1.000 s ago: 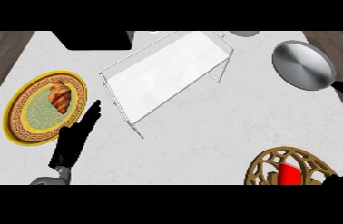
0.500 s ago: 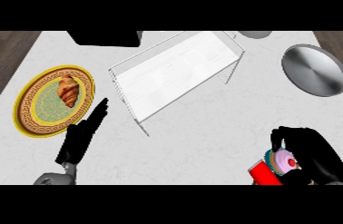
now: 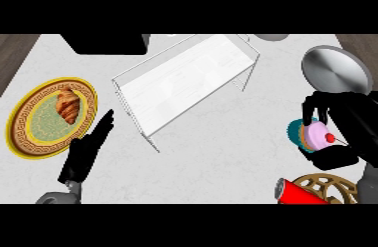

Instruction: Pick the cupcake from the placemat and place it in the tiered shelf

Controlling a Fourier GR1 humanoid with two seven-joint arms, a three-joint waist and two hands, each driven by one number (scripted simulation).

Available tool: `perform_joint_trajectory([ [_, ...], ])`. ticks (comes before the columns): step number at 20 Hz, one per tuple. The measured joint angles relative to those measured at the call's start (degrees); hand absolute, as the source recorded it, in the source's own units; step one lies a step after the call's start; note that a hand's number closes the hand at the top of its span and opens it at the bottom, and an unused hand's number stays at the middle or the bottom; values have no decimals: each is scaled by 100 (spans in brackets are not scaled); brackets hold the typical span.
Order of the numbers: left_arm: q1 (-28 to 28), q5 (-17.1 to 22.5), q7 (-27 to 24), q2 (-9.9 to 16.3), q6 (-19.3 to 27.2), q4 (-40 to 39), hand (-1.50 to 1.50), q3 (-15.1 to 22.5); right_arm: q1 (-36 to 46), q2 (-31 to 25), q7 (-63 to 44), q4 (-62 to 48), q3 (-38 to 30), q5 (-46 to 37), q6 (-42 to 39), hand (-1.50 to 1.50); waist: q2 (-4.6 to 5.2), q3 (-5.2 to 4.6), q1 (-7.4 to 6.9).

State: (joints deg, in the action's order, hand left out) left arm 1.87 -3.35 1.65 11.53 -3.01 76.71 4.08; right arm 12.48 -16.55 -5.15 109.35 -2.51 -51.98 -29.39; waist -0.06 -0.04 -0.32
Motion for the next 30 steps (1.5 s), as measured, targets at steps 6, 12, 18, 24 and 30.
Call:
perform_joint_trajectory([
  [6,-63,14,49,1,-55,108,0,-20,1234,512,-818,156,-579,794,-298,150,-4,0,-6],
  [12,-89,-2,45,27,-162,132,0,-71,2617,629,-1374,-744,-669,817,-40,150,7,0,-30],
  [18,55,-13,192,-16,-180,171,0,-102,4044,635,-1596,-2316,-679,479,577,150,25,0,-80],
  [24,24,-87,176,-117,-177,177,0,-29,4943,740,-1132,-4134,-552,131,1471,150,50,0,-134],
  [30,-49,-155,144,-119,-189,278,0,-1,5674,903,-630,-5811,-448,-121,2121,150,65,-1,-184],
])
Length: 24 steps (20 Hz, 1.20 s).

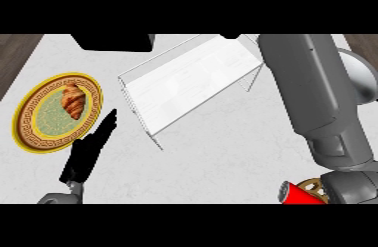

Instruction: Pick the cupcake from the placemat and place it in the tiered shelf

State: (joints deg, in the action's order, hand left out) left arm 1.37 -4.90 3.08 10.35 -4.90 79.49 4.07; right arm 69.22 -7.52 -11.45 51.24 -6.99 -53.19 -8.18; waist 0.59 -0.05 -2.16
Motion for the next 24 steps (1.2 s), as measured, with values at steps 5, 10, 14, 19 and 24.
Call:
perform_joint_trajectory([
  [5,146,-19,11,-60,2,-135,0,-12,538,264,224,-1259,7,-158,479,150,23,-1,-39],
  [10,224,-6,95,-64,-51,-97,0,-13,852,492,416,-2125,-204,30,587,150,35,0,-73],
  [14,236,-33,31,-60,-85,-127,0,21,763,652,416,-2427,-1013,1092,473,-150,69,6,-188],
  [19,269,-38,-33,-70,-114,-183,0,25,888,721,564,-2820,-1803,2244,463,-150,79,6,-259],
  [24,227,-59,-35,-69,-103,-140,0,24,1011,743,1021,-2964,-2278,2885,1018,-150,62,5,-210],
])
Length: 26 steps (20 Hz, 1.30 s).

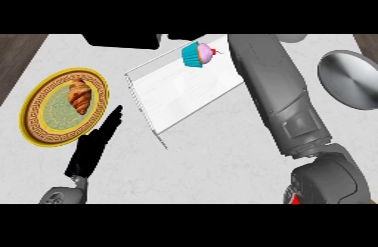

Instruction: Pick the cupcake from the placemat and place it in the tiered shelf

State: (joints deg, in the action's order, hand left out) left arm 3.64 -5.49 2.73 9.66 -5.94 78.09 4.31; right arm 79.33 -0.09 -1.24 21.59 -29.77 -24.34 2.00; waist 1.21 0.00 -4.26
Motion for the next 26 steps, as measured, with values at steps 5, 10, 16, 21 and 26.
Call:
perform_joint_trajectory([
  [5,-60,7,-8,-26,60,-1,0,-55,-45,-265,390,205,-421,318,706,-150,-21,-1,125],
  [10,-96,10,7,14,79,-7,0,-125,-103,-974,361,294,-772,485,1239,-150,-36,-1,217],
  [16,-178,27,14,20,84,2,0,-183,-668,-1996,256,245,-912,607,791,-150,-77,2,336],
  [21,-243,52,-52,52,14,21,0,-222,-1173,-2806,569,207,-970,814,-150,-150,-80,6,341],
  [26,-247,-5,33,3,45,145,0,-181,-1553,-3343,1085,40,-931,927,-880,-150,-67,9,301],
])
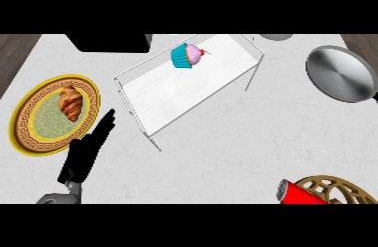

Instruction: Pick the cupcake from the placemat and place it in the tiered shelf

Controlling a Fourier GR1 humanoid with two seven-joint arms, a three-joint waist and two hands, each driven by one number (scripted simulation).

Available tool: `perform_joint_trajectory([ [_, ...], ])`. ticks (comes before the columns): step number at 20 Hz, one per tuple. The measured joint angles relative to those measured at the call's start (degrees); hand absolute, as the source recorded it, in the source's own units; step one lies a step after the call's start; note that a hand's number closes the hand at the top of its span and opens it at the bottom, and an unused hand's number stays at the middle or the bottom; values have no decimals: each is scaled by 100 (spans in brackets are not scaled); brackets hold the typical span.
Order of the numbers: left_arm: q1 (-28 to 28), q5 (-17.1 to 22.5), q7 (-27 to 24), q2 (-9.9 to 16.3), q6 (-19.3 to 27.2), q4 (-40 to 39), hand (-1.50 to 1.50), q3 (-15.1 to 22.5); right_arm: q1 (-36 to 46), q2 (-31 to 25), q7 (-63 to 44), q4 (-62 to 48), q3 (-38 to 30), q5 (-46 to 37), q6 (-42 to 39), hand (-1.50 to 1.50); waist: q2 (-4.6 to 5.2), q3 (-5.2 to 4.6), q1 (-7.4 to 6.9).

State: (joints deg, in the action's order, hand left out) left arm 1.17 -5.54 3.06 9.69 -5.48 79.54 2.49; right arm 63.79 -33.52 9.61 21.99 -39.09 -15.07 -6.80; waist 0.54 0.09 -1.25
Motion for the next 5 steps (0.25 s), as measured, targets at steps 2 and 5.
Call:
perform_joint_trajectory([
  [2,41,8,21,17,-28,-26,0,-27,-85,-191,194,-101,18,31,-245,-150,8,-1,-19],
  [5,87,-23,114,-45,-9,28,0,16,-129,-373,348,-254,101,12,-444,-150,14,1,-42],
])
